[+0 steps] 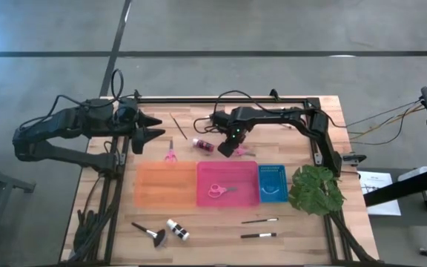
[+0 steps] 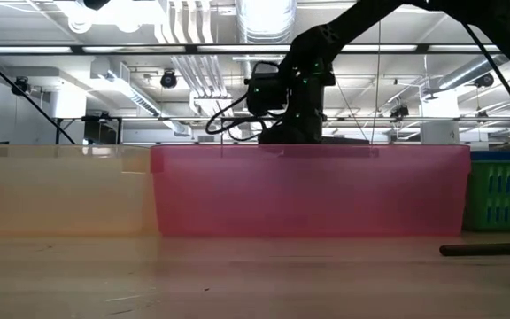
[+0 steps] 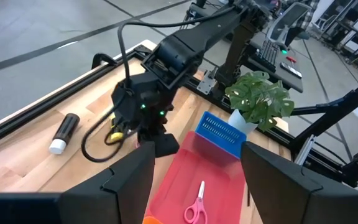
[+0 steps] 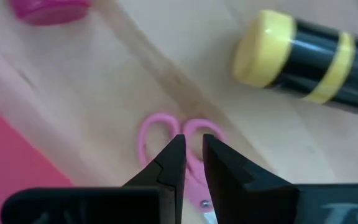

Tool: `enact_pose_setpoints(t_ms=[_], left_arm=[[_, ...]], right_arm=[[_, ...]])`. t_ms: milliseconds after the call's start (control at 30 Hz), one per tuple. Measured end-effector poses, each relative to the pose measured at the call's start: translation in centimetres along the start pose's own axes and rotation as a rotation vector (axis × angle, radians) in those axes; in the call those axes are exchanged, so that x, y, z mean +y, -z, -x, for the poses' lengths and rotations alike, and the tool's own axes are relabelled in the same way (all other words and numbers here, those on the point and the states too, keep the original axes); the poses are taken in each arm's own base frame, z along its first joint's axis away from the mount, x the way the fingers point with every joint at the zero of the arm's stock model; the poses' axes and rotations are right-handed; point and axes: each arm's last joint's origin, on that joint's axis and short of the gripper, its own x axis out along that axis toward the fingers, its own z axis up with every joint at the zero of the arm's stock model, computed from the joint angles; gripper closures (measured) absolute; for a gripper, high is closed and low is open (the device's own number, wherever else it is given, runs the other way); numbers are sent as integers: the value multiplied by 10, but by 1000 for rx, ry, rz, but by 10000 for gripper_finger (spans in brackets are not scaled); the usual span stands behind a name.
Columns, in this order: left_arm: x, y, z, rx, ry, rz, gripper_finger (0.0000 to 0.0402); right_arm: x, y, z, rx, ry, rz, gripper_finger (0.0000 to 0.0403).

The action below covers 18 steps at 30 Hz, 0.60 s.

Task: Pick & Place Paint Supplies
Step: Put the right pink scissors into the pink bin

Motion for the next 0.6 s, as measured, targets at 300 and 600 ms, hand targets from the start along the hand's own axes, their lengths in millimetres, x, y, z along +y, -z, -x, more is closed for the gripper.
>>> enact_pose_setpoints(t_ms=[300, 600], left_arm=[[0, 0, 0, 0, 0, 8, 154], [0, 0, 0, -4, 2, 11, 154]], right_arm=[[-9, 7, -12, 44, 25, -9, 351], [-11, 10, -15, 41, 41, -7, 351]])
